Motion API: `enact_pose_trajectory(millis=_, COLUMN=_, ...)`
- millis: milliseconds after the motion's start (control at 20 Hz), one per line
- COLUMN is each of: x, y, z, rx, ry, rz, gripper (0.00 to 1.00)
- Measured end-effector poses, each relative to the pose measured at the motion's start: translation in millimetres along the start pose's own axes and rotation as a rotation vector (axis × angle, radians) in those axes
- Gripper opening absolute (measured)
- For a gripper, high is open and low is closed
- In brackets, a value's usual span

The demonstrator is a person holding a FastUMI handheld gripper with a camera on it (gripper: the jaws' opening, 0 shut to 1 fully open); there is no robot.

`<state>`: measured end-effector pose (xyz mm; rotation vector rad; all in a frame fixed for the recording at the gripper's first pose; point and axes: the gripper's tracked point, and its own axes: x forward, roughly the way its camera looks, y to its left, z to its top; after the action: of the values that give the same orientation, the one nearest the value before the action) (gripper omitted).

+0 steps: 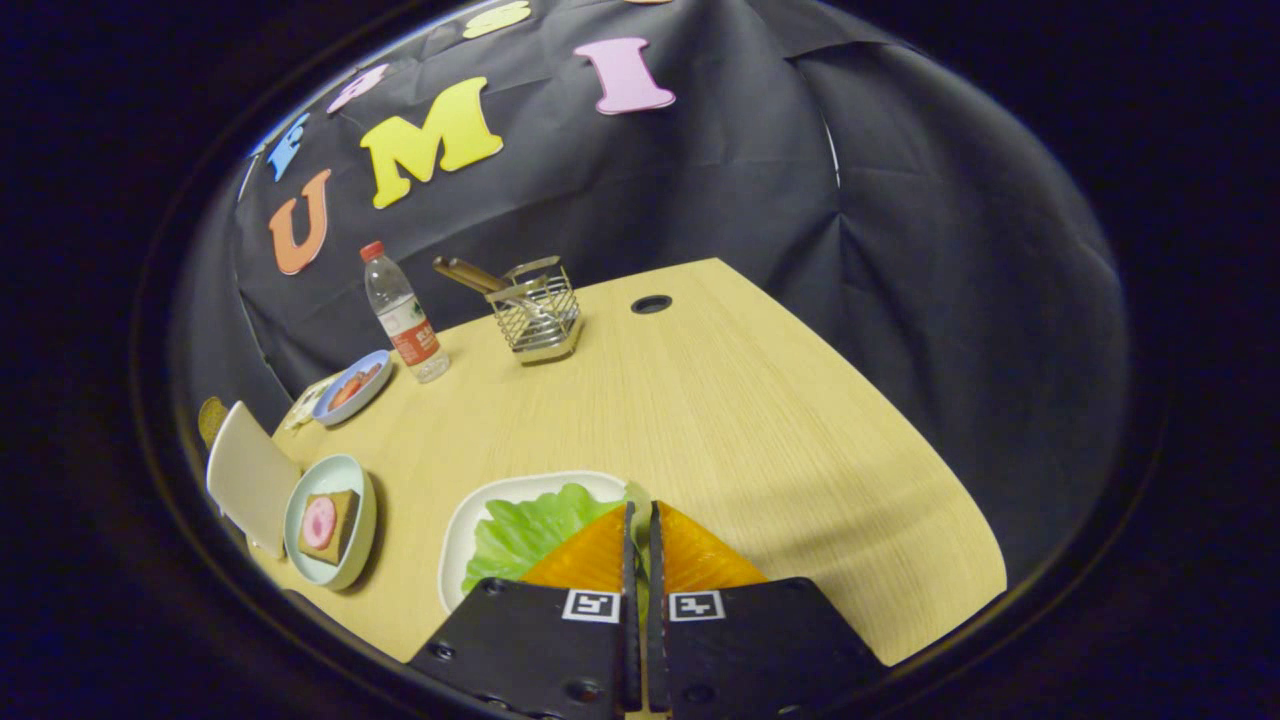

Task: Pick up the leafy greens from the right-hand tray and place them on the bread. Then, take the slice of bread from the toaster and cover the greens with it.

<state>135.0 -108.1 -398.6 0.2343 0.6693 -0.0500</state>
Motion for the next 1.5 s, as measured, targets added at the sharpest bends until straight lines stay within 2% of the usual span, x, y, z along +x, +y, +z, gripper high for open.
enact_pose_trajectory(millis=300, x=-21, y=10, z=29, rx=0.009, ry=-0.052, rz=0.02, gripper=0.0)
enact_pose_trajectory(millis=450, x=-47, y=24, z=56, rx=0.019, ry=-0.097, rz=0.033, gripper=0.0)
enact_pose_trajectory(millis=750, x=-99, y=69, z=96, rx=-0.045, ry=-0.168, rz=0.044, gripper=0.0)
enact_pose_trajectory(millis=1100, x=-146, y=182, z=100, rx=-0.097, ry=-0.212, rz=0.1, gripper=0.0)
enact_pose_trajectory(millis=1500, x=-155, y=329, z=49, rx=-0.091, ry=-0.182, rz=0.234, gripper=0.0)
